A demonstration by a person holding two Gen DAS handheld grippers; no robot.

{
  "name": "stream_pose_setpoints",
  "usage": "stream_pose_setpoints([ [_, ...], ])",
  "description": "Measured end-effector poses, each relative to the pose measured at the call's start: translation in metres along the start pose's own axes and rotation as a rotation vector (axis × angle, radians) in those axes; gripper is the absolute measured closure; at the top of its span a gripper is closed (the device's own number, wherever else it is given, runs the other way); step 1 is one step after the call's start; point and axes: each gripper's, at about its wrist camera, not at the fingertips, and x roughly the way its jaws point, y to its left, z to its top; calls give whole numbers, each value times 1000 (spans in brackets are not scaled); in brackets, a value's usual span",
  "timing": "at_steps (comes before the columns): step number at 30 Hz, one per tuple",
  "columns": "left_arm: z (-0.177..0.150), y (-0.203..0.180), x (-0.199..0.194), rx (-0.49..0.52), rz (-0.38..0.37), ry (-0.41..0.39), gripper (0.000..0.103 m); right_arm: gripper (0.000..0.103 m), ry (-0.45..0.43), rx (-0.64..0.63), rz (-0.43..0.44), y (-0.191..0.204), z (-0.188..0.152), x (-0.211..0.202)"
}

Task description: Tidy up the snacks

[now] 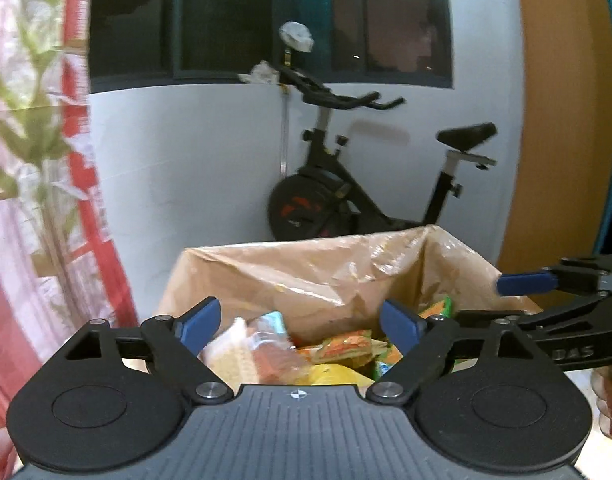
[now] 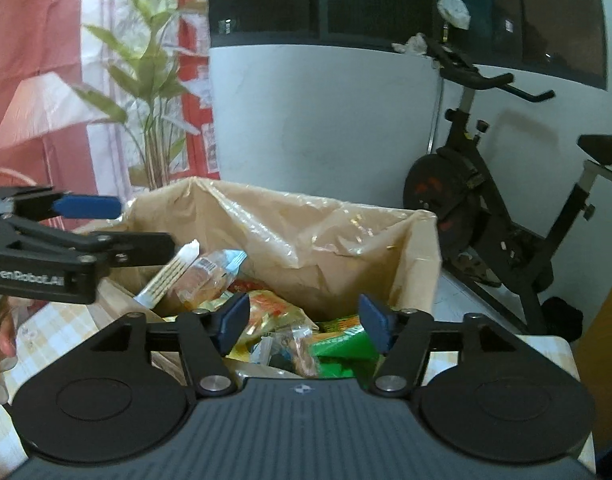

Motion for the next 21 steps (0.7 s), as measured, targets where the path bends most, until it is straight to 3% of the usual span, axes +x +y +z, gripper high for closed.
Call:
stream_pose_setpoints([
  [5,1,6,-38,-31,21,-53,7,16,-43,63,-6,0,8,-27],
  [21,-8,6,-128,-53,89,-109,4,2,-112,119,-54,36,-1,-104],
])
